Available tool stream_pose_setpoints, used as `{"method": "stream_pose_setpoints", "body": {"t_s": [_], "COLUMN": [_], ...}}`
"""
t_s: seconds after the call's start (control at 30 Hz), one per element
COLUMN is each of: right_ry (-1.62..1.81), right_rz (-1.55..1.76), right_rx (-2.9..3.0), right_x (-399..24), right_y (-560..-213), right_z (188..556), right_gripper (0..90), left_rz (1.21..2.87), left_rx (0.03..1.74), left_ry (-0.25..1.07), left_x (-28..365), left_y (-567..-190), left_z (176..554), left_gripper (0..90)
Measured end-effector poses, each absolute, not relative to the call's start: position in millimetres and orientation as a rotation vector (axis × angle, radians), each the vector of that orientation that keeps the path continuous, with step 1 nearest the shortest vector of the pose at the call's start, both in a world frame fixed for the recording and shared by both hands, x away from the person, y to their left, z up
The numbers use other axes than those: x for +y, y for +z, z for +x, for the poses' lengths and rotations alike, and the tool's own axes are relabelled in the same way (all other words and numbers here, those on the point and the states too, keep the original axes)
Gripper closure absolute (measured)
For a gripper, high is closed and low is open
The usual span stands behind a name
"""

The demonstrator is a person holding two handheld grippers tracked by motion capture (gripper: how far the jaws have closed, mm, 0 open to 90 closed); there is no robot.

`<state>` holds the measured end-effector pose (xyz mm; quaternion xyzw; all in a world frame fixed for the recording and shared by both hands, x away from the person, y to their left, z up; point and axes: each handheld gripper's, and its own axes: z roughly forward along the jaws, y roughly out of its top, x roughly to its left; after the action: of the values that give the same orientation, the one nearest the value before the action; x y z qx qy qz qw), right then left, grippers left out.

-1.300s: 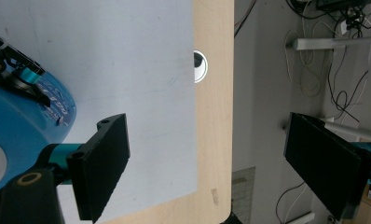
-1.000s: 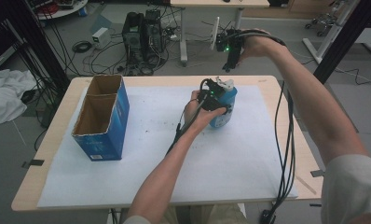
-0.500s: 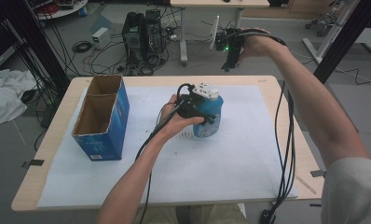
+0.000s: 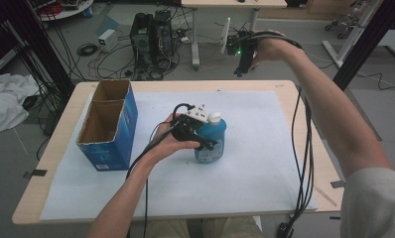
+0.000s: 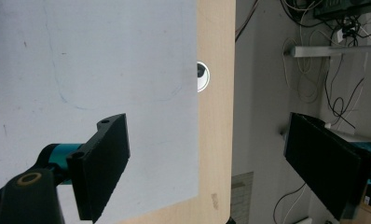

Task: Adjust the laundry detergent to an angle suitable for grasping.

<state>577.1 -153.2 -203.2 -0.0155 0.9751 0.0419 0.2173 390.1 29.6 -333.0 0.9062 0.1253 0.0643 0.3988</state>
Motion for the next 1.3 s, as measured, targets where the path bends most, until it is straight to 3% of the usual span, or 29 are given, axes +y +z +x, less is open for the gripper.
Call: {"method": "stream_pose_setpoints", "body": {"t_s": [0.07, 0.17, 0.2, 0.53, 0.63, 0.67, 1.3], "right_ry": [0.117, 0.116, 0.117, 0.114, 0.111, 0.109, 0.103], "right_rz": [-0.045, -0.047, -0.047, -0.056, -0.053, -0.055, -0.065], "right_rx": [2.700, 2.700, 2.700, 2.701, 2.700, 2.700, 2.702], "right_x": [-153, -153, -153, -149, -152, -149, -148], "right_y": [-203, -203, -203, -204, -204, -204, -208], "right_z": [577, 577, 577, 575, 577, 575, 573], "right_gripper": [13.4, 13.4, 13.4, 13.4, 13.4, 13.4, 13.4], "left_rz": [2.302, 2.291, 2.313, 2.311, 2.311, 2.310, 2.318], "left_rx": [0.258, 0.326, 0.240, 0.211, 0.243, 0.194, 0.175], "left_ry": [0.121, 0.178, 0.120, 0.083, 0.120, 0.089, 0.096], "left_x": [37, 25, 38, 46, 38, 46, 46], "left_y": [-339, -330, -342, -356, -342, -357, -358], "left_z": [378, 394, 375, 368, 375, 367, 366], "left_gripper": [44.9, 44.8, 44.8, 44.6, 44.6, 44.6, 43.4]}}
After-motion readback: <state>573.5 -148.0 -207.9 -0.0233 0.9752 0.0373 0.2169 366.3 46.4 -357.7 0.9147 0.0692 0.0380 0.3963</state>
